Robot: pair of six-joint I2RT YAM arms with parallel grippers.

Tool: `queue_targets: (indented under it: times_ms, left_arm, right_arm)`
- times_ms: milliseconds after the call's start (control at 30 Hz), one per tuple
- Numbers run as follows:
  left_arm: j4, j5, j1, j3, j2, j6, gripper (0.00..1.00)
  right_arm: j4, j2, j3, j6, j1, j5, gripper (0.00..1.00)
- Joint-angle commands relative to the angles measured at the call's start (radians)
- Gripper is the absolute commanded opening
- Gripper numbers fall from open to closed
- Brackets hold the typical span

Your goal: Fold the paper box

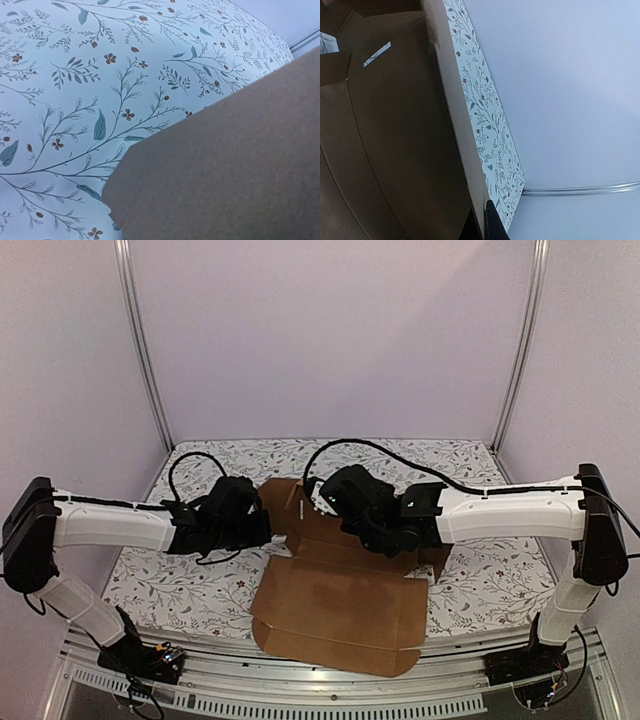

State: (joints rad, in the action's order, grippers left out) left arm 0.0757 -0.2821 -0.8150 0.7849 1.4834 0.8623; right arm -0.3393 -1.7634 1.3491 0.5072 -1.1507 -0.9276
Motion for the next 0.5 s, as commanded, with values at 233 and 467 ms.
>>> queue_targets:
  times_ms: [233, 467]
  left_arm:
    - [-0.142, -0.001, 0.002, 0.009, 0.132, 0.074, 0.0]
    - [-0.232, 0.033, -0.001, 0.006, 0.201, 0.11, 0.0]
  right_arm:
    - [-0.013, 0.001, -0.001, -0.061, 0.008, 0.029, 0.0]
    - [-0.013, 0.007, -0.008, -0.075, 0.011, 0.038, 0.0]
